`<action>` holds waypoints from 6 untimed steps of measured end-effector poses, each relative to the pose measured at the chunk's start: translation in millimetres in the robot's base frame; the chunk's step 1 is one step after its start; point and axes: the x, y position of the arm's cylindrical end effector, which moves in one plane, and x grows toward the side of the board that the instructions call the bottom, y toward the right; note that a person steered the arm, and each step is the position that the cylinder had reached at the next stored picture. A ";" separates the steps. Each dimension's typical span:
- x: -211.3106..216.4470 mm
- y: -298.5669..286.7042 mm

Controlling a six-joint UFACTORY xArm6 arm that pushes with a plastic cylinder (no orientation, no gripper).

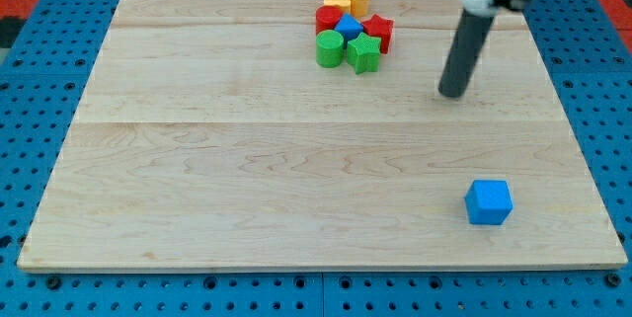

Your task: Push the red star parallel to the left of the blue cube

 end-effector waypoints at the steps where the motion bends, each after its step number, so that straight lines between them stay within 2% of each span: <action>1: -35.9 -17.1; 2: -74.1 -27.4; 3: -94.6 -19.0; 5: -89.8 -89.5; 6: -64.6 -89.7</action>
